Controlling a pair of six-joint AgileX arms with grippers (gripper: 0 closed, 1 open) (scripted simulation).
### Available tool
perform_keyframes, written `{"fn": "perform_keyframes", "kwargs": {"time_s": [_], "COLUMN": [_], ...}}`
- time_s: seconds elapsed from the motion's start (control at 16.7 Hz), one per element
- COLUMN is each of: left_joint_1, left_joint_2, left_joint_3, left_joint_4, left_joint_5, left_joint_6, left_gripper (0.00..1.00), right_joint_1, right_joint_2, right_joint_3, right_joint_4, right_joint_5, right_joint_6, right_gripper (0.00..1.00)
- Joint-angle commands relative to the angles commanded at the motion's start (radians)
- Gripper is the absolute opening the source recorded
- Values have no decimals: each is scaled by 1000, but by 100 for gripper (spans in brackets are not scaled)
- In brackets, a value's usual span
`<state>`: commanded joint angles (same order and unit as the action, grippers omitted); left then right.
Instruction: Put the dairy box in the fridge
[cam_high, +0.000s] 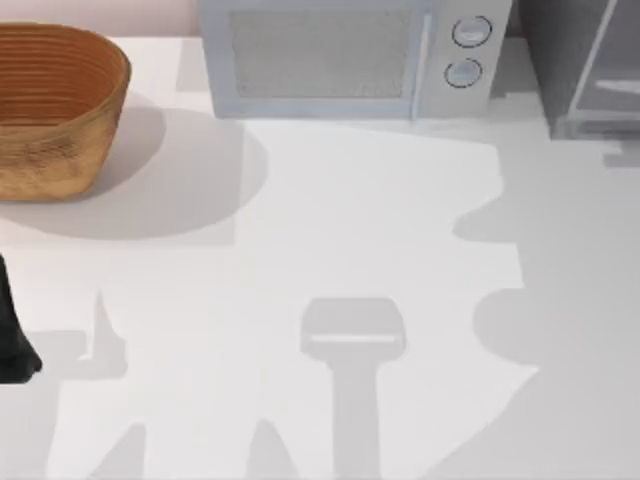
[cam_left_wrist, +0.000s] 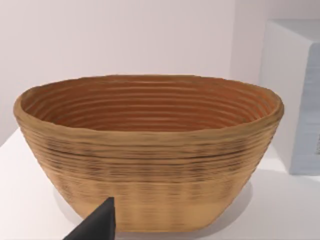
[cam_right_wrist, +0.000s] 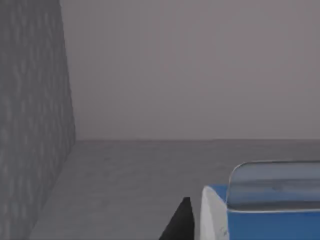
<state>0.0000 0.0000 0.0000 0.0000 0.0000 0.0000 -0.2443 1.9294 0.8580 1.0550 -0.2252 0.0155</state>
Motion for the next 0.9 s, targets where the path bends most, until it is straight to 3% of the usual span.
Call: {"fn": "perform_keyframes", "kwargs": {"time_s": [0.36,0.9], "left_joint_1": [0,0], "left_joint_2": [0,0], "left_joint_3": [0,0], "left_joint_4": [0,0], "left_joint_5": [0,0], "left_joint_6": [0,0], "left_gripper": [100,100], "right_joint_1": [-34,-20], "right_joint_2": [241,298], "right_joint_3": [116,185], "right_joint_4": [144,81], "right_joint_5": [-31,-21], "right_joint_6": [1,5], "right_gripper": [0,0]}}
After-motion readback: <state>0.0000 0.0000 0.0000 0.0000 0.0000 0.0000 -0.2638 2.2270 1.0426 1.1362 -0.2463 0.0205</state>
